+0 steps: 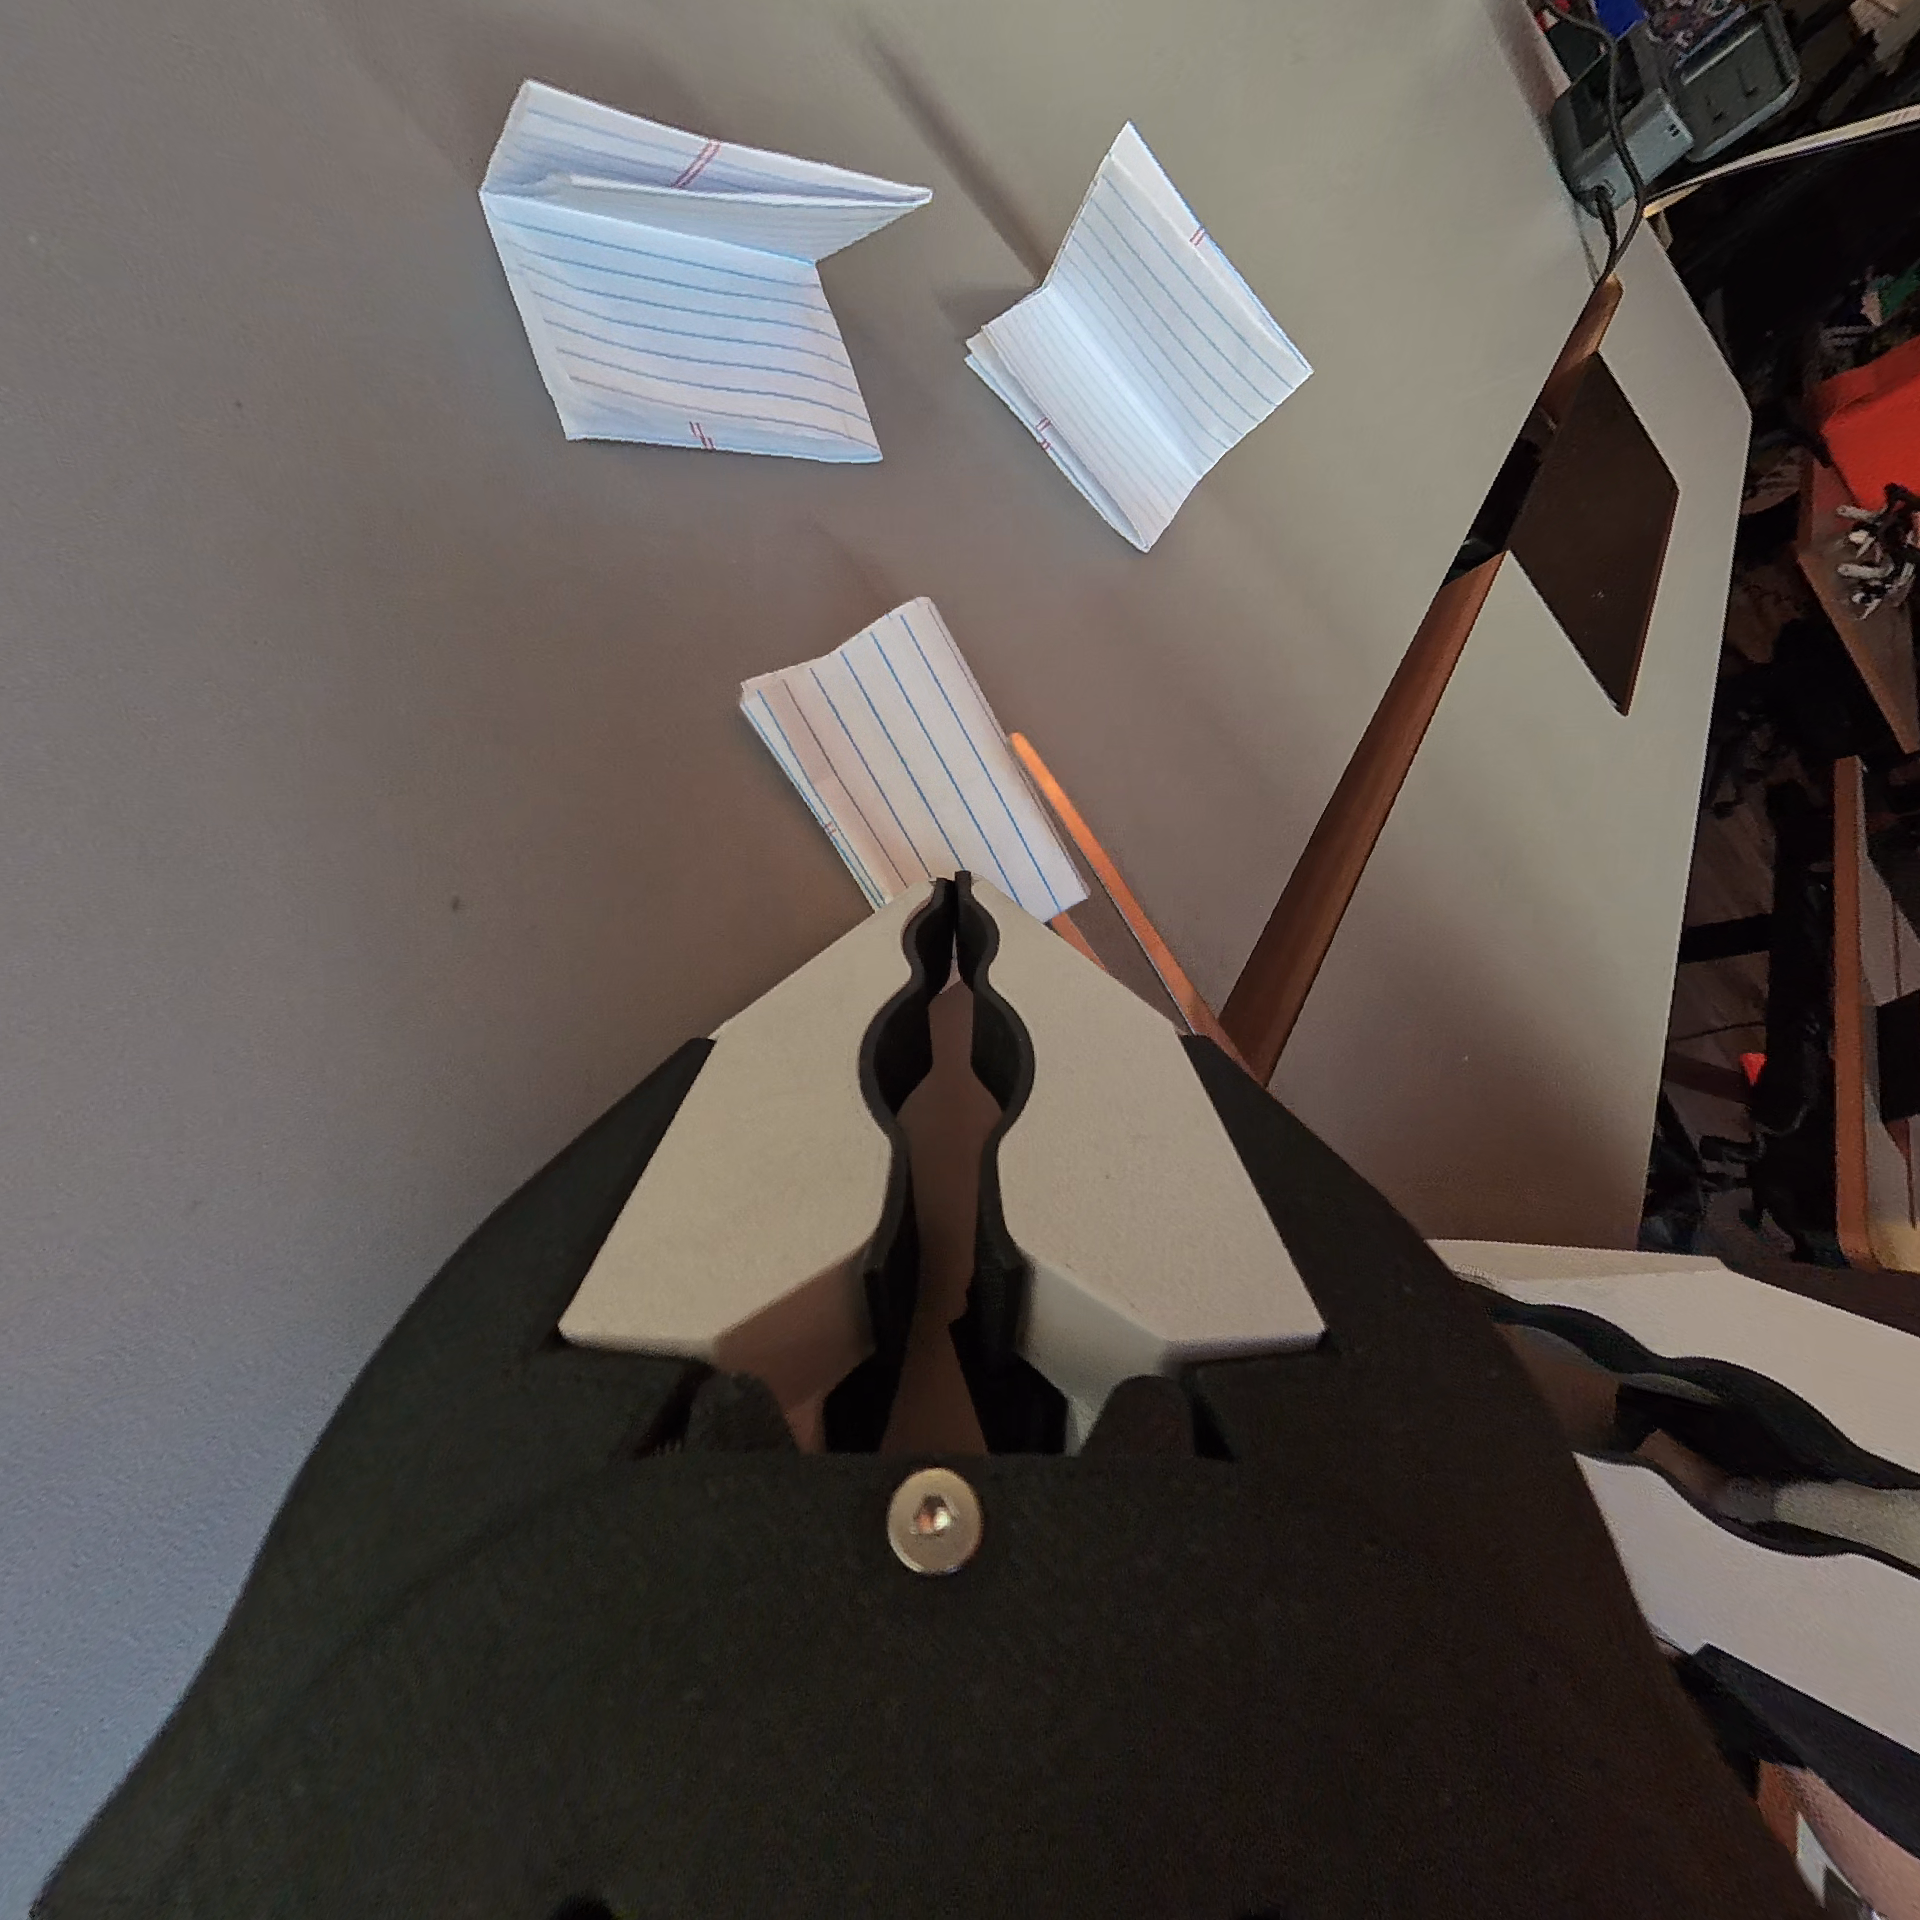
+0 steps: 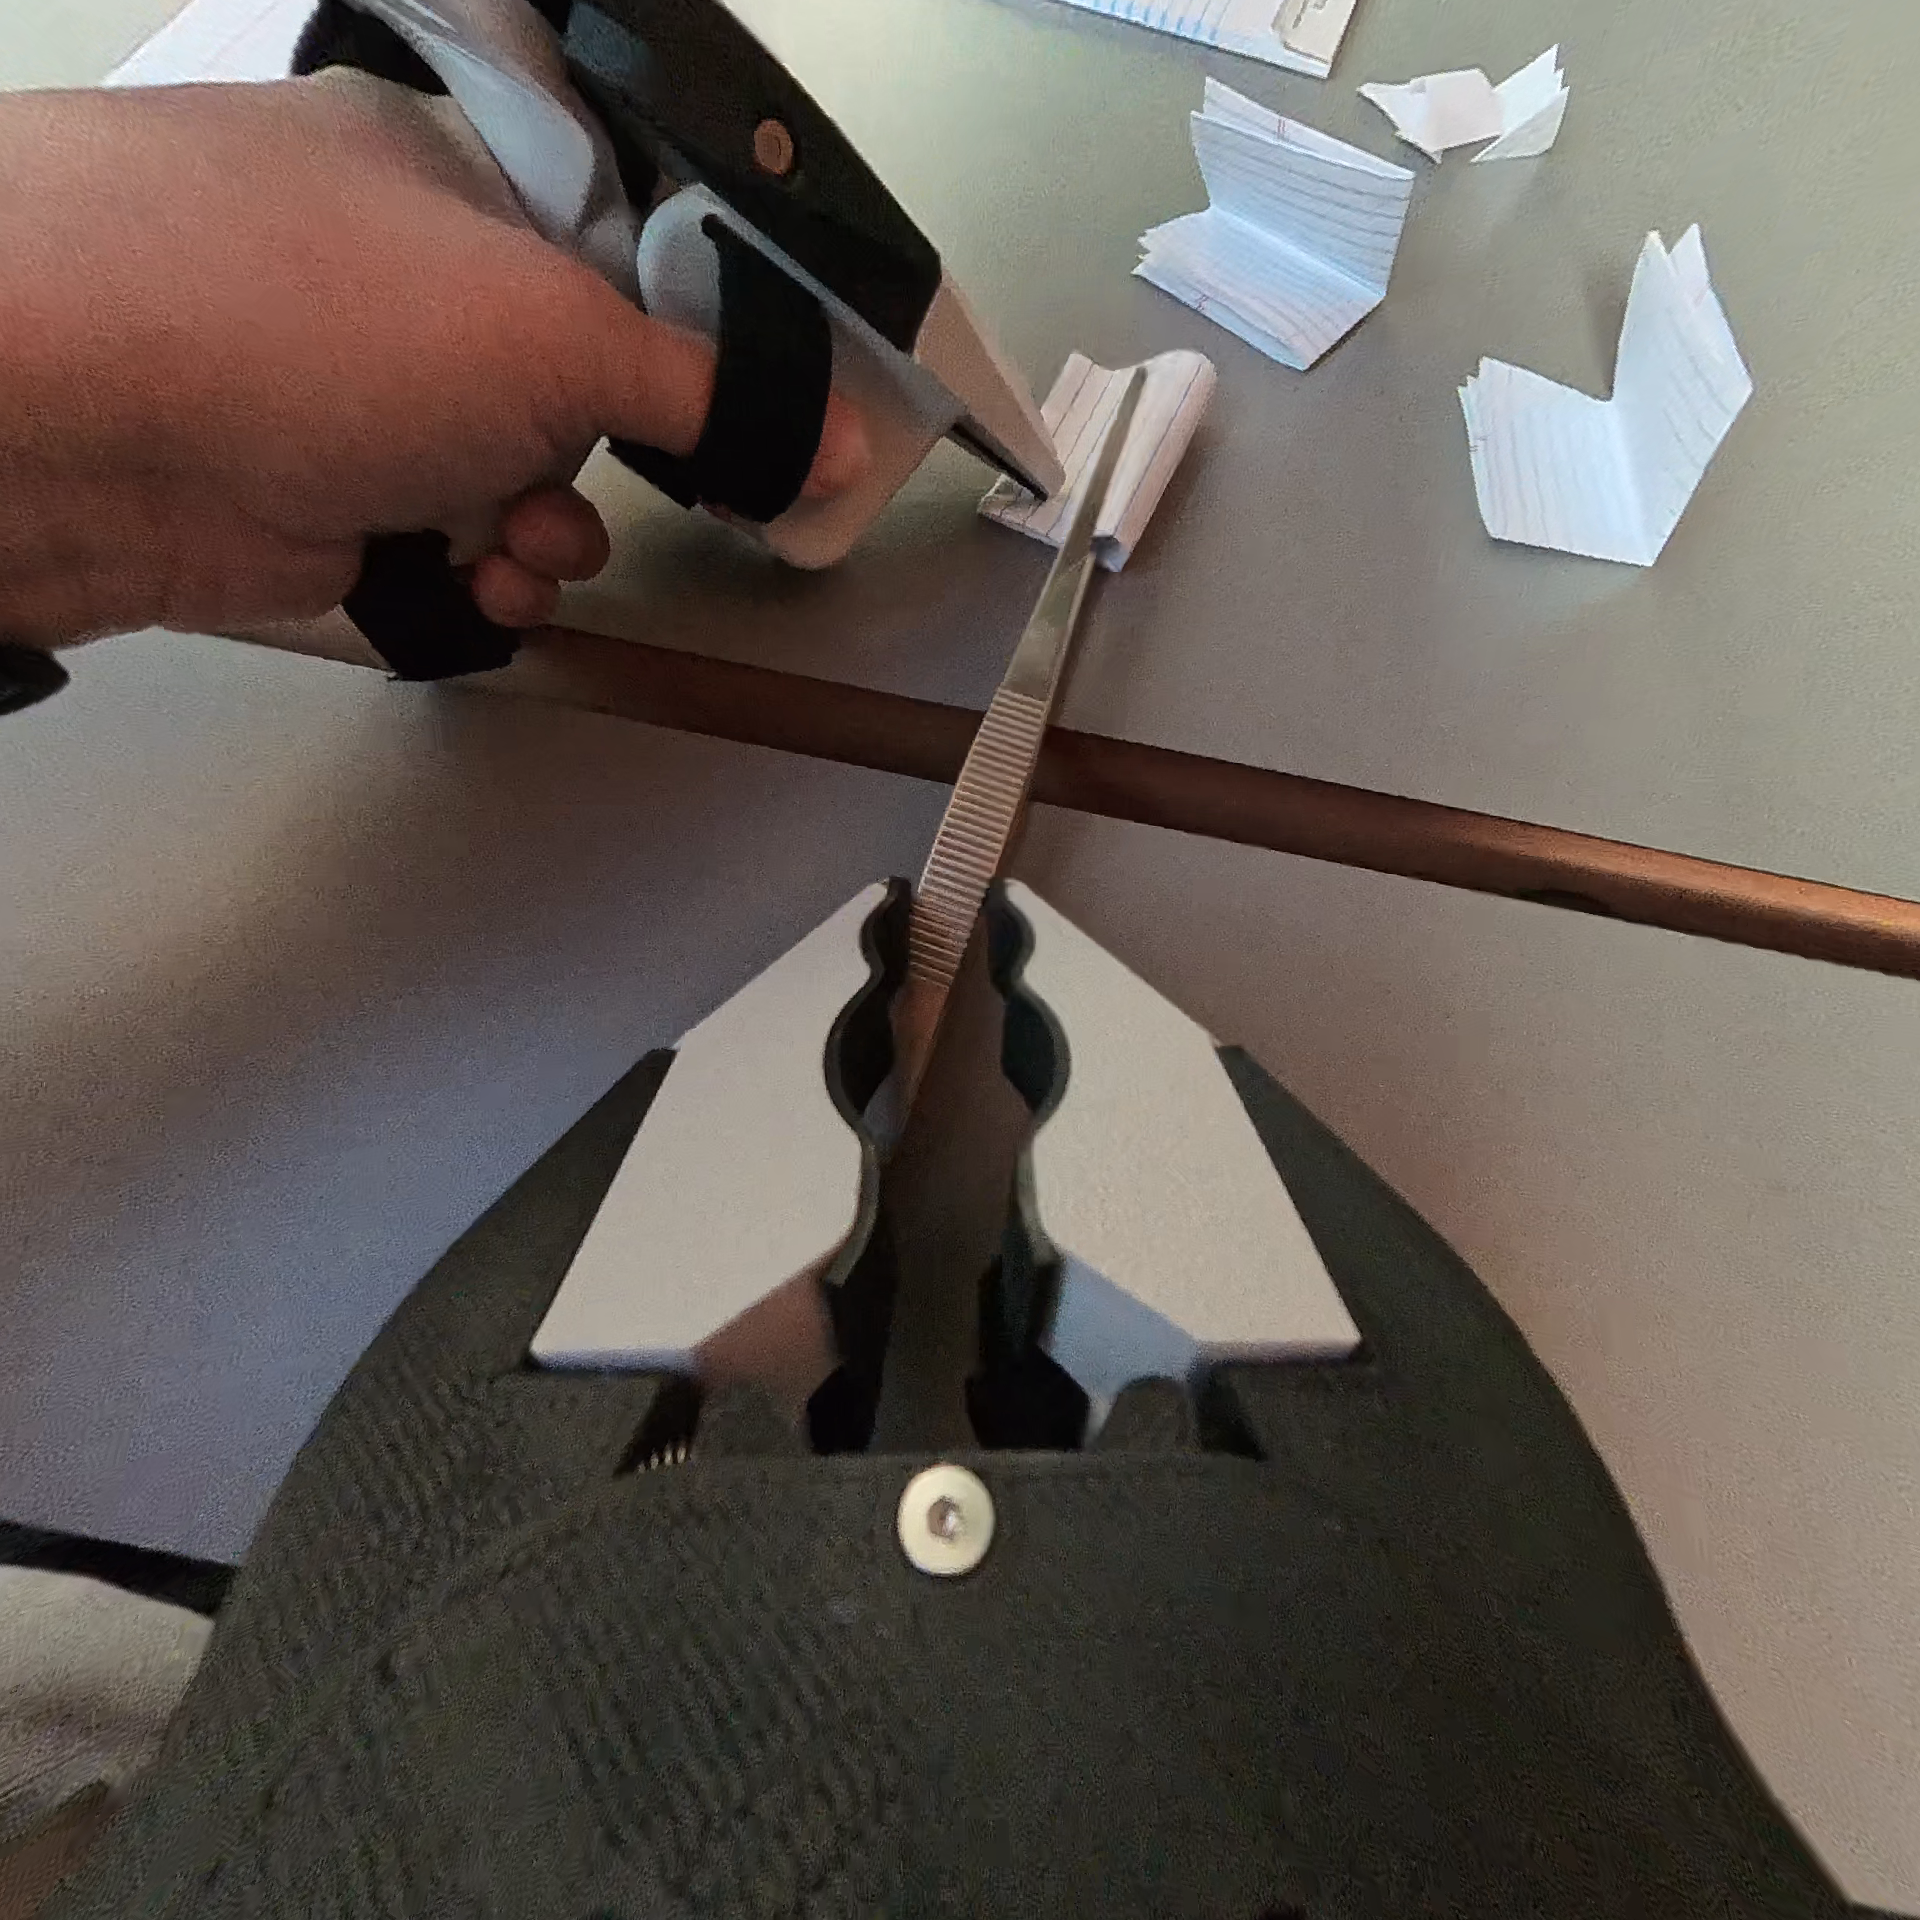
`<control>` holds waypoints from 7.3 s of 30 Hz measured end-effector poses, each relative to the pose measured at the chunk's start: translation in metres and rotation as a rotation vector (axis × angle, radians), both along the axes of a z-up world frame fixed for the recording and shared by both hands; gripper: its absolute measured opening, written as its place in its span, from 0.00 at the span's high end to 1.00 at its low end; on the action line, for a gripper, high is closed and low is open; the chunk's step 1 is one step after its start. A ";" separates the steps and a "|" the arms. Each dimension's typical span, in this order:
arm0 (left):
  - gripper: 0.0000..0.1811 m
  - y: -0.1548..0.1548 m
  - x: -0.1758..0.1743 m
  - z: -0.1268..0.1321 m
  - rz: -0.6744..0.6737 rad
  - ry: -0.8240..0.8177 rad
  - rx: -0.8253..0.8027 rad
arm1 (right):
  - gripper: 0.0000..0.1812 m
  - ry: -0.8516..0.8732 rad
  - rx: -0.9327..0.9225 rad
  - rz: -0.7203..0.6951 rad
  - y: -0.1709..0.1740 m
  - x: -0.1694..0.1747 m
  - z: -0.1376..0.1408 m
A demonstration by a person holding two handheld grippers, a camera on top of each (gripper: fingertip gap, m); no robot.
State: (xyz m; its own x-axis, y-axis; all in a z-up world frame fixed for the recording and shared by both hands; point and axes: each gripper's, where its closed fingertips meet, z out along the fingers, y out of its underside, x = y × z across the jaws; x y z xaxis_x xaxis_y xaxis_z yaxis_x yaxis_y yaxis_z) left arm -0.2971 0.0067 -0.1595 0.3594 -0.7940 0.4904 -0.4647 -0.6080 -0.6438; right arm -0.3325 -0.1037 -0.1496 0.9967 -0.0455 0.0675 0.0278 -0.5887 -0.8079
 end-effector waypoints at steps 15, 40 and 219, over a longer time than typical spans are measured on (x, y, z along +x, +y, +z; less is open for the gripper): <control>1.00 -0.001 0.000 0.000 -0.015 -0.004 -0.017 | 0.94 0.151 -0.085 0.086 -0.070 0.030 0.021; 1.00 -0.013 0.001 -0.001 -0.427 0.017 -0.032 | 0.94 0.196 -0.169 0.545 -0.007 0.104 0.023; 1.00 -0.013 0.001 0.005 -0.403 -0.051 -0.028 | 0.95 0.385 -0.157 0.336 0.067 0.058 0.009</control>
State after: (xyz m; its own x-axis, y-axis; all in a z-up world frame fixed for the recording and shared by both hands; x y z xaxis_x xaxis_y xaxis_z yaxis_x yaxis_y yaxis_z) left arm -0.2960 -0.0064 -0.1549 -0.0031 -0.8525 0.5227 -0.6375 -0.4010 -0.6578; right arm -0.2745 -0.0365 -0.1410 0.9087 0.2618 -0.3253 -0.0452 -0.7129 -0.6998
